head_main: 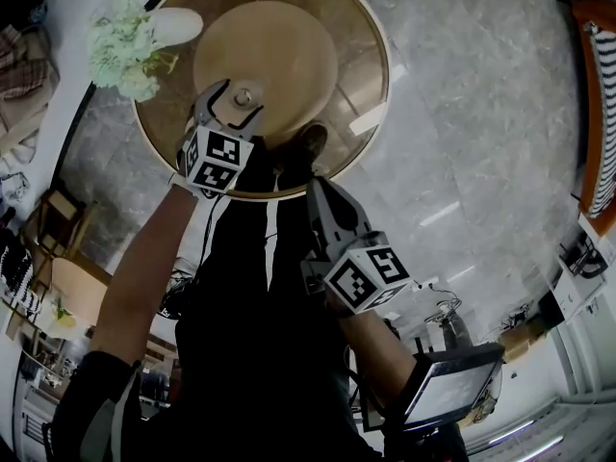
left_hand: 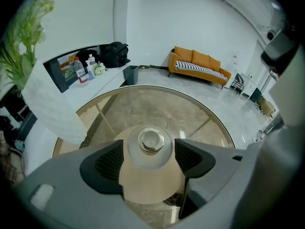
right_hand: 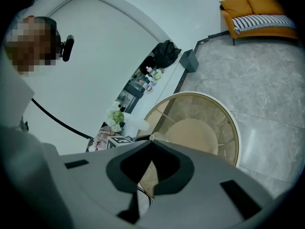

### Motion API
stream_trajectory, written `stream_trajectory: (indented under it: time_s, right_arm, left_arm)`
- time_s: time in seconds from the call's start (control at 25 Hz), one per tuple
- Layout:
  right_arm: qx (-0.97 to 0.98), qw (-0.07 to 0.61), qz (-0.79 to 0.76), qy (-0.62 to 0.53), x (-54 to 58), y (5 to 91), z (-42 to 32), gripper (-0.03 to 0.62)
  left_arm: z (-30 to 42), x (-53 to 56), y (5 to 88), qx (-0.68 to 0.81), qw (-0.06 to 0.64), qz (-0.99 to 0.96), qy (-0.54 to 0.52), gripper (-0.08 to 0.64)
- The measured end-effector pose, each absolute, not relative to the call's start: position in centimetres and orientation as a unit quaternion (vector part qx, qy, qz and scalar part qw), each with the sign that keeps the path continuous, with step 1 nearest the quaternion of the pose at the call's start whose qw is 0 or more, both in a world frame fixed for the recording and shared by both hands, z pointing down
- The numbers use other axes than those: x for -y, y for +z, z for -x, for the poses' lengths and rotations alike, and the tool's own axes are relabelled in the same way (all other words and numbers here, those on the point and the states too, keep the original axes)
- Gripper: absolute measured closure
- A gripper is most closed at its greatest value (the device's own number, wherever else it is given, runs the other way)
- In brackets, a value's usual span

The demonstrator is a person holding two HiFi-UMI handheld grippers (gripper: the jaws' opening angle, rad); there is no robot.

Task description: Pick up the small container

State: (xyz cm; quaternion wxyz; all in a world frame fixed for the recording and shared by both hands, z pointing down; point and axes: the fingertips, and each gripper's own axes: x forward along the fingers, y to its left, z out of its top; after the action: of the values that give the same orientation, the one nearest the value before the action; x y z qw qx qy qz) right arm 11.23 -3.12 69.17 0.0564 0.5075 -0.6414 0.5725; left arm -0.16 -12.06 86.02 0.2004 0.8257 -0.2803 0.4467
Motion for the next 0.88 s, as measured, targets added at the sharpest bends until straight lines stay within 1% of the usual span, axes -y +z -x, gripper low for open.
stream_trajectory:
  time_s: [0.2,0.88]
  right_arm:
    - [0.643,0.054,-0.506,0.573,2.6,70.1,-11.3,0.585]
    - [0.622,0.066,-0.508,0.592,0.5,73.3,-12.6,0.584]
  left_arm:
    - [-0.3,12.2,87.0,0.278,0.191,-0.827,0.450,0.238]
    - [-1.5,13.4,90.0,0.301,0.190,-0.817,0.453,0.236]
